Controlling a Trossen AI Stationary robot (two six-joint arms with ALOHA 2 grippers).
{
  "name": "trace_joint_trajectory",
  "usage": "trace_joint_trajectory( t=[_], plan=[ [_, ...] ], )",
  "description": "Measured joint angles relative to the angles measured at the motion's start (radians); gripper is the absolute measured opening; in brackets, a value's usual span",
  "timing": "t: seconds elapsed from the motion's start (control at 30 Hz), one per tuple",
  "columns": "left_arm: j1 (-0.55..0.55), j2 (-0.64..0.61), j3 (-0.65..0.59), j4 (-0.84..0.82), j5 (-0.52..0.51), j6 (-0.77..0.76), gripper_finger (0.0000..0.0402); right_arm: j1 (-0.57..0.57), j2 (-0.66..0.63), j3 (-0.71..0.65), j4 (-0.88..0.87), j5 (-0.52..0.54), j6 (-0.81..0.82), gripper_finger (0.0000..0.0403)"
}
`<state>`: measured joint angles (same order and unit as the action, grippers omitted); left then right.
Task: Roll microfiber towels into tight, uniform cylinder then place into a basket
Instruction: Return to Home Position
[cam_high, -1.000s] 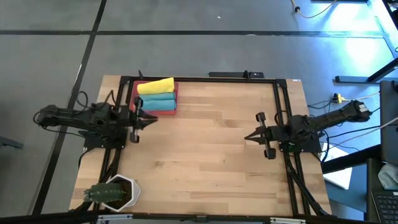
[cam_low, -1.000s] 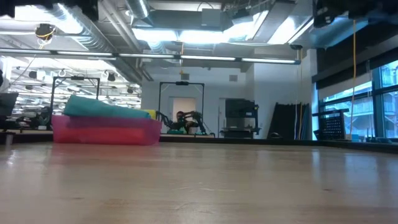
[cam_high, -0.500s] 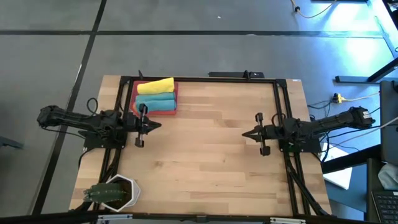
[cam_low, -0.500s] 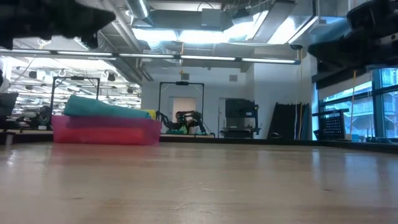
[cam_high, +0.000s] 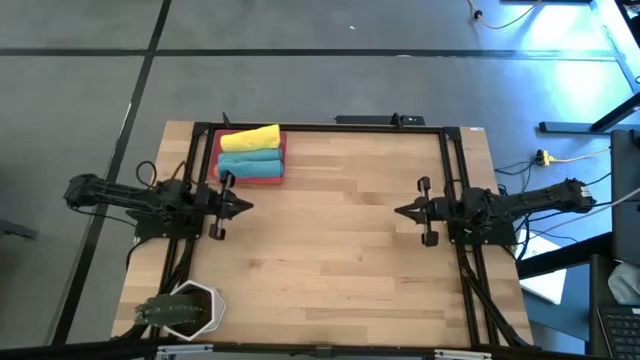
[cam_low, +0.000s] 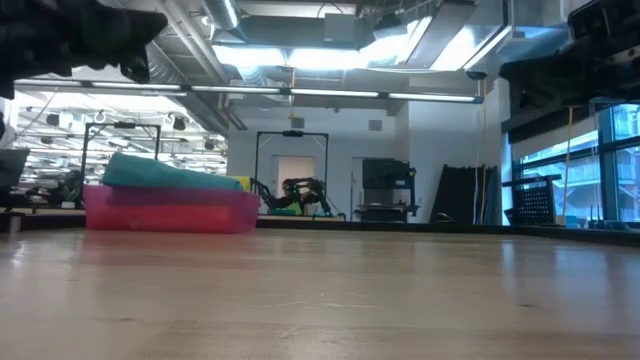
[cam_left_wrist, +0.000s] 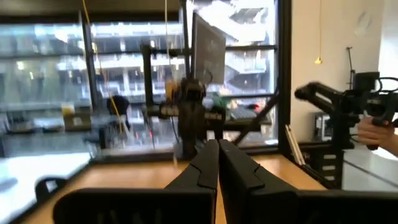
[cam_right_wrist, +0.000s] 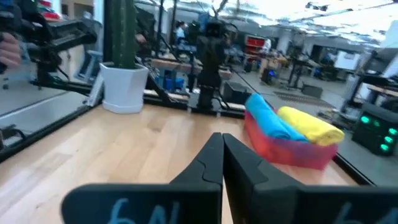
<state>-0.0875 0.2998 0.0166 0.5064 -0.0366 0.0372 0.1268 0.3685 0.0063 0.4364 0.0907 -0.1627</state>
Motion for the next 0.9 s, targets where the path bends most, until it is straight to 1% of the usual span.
trace_joint_trajectory(
  t=[0.1,0.2,0.27,0.33,0.4,0.47,0.57,0.73,0.9],
  plan=[
    [0.000,-0.084,0.000,-0.068,-0.002,0.047,0.0001,0.000,-0.111,0.000,-0.143,0.046,0.000,0.0008],
    [0.000,-0.169,-0.003,-0.150,-0.006,0.043,0.0001,0.000,-0.232,0.000,-0.288,0.092,0.012,0.0008],
    [0.000,-0.223,-0.008,-0.228,-0.001,0.044,0.0001,0.000,-0.307,0.000,-0.365,0.090,0.022,0.0008],
    [0.000,-0.272,-0.008,-0.321,-0.001,0.044,0.0001,0.000,-0.366,0.002,-0.395,0.028,0.019,0.0005],
    [0.000,-0.299,-0.008,-0.383,0.001,0.044,0.0001,0.000,-0.367,0.006,-0.392,-0.078,0.003,0.0004],
    [-0.001,-0.297,-0.008,-0.425,0.011,0.041,0.0001,0.000,-0.362,0.006,-0.408,-0.127,0.004,0.0004],
    [-0.001,-0.297,-0.008,-0.485,0.022,0.021,0.0001,-0.001,-0.362,0.006,-0.430,-0.093,0.011,0.0004],
    [-0.001,-0.297,-0.008,-0.494,0.012,-0.033,0.0006,0.000,-0.358,0.006,-0.419,-0.028,0.009,0.0013],
    [-0.001,-0.297,-0.008,-0.493,0.002,-0.026,0.0015,0.000,-0.358,0.006,-0.415,-0.021,0.002,0.0026]
  ],
)
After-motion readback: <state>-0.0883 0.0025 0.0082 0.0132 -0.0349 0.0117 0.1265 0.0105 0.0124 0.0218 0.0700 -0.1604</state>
